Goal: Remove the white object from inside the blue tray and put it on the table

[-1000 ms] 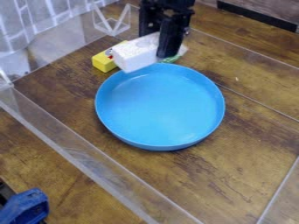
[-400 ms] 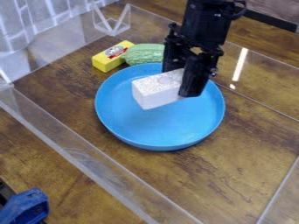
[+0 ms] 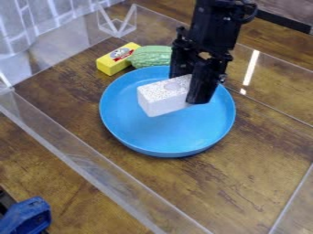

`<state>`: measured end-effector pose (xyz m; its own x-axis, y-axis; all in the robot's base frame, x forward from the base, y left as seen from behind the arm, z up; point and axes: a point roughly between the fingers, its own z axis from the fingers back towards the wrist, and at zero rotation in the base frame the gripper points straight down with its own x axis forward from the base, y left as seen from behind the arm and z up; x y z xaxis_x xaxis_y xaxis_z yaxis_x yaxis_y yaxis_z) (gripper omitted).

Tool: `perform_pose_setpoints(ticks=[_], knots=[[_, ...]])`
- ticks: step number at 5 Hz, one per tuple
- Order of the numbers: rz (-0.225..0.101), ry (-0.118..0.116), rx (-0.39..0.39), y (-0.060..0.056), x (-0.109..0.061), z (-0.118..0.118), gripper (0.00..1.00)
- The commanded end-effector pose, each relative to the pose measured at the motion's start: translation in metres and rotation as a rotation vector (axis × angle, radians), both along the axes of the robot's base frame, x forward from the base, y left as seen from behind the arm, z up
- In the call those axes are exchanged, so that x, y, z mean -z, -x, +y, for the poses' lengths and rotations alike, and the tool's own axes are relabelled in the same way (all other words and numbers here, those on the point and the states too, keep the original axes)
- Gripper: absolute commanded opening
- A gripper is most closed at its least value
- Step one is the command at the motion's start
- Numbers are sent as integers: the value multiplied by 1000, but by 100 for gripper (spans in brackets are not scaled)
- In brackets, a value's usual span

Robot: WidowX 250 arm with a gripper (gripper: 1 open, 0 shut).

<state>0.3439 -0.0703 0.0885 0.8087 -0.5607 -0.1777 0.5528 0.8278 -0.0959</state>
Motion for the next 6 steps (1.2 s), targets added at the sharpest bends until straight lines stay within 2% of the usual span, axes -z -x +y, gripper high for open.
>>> perform_pose_setpoints(ticks=[1, 6], knots=[[-87, 25, 35, 0, -29, -10, 0], [-64, 61, 91, 4, -11, -24, 0]])
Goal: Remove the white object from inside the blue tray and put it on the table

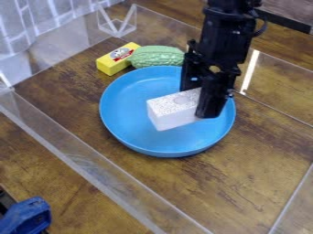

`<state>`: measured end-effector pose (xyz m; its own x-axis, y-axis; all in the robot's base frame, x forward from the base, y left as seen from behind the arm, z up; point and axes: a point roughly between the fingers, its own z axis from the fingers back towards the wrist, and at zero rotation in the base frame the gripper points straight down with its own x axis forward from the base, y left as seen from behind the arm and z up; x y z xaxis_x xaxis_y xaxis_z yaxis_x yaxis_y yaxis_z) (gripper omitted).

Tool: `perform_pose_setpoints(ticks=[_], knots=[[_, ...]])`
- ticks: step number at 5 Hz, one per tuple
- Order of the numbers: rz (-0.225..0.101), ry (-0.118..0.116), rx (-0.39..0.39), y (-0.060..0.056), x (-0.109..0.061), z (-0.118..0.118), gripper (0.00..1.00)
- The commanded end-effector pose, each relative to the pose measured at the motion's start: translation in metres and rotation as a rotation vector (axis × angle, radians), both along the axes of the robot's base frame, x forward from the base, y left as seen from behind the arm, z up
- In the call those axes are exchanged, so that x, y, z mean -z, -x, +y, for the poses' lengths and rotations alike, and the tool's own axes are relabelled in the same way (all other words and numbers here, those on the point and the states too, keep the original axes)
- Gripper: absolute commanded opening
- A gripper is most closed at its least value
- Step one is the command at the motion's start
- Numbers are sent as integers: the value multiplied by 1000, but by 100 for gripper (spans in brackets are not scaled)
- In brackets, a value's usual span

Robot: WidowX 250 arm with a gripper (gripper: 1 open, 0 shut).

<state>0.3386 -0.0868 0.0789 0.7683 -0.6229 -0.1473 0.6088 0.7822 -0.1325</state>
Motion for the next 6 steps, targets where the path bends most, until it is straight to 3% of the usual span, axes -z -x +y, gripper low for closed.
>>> perform_pose_setpoints(ticks=[1, 4, 6], knots=[[-57, 26, 30, 0, -17, -10, 0], [-45, 78, 53, 4, -10, -21, 0], [-35, 99, 62, 6, -7, -24, 0]])
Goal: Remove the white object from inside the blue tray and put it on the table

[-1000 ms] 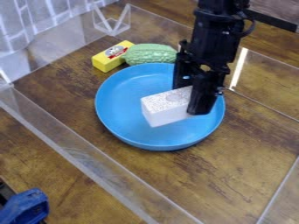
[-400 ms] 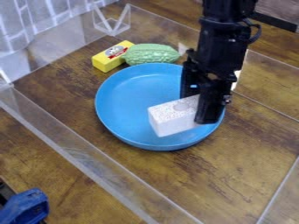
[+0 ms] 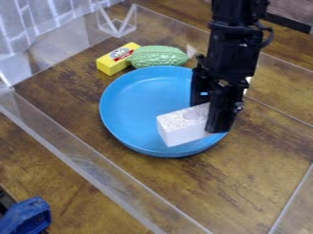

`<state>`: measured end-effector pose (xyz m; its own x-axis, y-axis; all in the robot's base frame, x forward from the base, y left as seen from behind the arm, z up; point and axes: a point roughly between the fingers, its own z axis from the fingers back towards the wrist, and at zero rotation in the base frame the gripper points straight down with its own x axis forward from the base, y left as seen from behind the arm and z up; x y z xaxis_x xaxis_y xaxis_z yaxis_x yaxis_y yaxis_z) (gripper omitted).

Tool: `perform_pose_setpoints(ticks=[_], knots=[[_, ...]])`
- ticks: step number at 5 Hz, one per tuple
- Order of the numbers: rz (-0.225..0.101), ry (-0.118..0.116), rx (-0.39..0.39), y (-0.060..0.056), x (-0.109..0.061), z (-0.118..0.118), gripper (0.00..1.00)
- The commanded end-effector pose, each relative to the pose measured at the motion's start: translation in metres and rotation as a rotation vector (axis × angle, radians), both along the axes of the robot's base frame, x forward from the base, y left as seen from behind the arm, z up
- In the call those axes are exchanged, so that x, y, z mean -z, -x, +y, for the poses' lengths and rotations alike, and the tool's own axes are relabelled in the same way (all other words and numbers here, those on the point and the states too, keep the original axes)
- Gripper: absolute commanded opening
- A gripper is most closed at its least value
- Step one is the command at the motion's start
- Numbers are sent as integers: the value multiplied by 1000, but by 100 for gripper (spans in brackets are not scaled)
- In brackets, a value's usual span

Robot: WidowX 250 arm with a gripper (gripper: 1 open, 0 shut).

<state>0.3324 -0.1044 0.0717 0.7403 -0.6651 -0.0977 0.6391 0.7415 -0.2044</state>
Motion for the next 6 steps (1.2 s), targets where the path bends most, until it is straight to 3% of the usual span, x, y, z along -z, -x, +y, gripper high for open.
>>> perform_pose_setpoints(ticks=[1, 6], knots=[[-38, 20, 23, 0, -13, -7, 0], [-7, 43, 74, 8, -4, -18, 0]])
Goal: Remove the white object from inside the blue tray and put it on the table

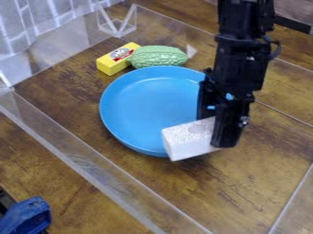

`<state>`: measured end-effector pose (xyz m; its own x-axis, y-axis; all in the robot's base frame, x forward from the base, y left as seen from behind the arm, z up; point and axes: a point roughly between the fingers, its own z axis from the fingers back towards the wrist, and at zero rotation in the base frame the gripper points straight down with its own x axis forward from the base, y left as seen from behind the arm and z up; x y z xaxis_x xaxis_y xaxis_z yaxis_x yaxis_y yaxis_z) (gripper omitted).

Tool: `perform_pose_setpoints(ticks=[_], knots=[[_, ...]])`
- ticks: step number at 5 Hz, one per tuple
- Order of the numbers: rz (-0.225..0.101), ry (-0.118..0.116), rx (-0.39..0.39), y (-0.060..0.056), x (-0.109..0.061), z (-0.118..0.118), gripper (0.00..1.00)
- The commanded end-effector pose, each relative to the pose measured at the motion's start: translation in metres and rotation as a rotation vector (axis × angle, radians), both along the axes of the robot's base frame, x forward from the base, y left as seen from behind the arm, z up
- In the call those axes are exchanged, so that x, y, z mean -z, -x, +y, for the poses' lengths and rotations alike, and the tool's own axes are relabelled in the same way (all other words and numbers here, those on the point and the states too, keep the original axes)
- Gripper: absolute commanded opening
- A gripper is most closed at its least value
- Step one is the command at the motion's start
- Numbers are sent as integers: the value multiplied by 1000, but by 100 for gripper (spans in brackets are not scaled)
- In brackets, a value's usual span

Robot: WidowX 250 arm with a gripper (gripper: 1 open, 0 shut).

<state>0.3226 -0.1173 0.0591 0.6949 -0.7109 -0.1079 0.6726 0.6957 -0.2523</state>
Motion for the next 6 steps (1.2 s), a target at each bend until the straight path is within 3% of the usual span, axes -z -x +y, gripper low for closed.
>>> perform_pose_setpoints(ticks=[1, 3, 6], knots=[[-42, 35, 24, 0, -14, -12, 0], [-29, 76, 33, 3, -12, -24, 0], [-20, 105, 61, 5, -9, -33, 0]])
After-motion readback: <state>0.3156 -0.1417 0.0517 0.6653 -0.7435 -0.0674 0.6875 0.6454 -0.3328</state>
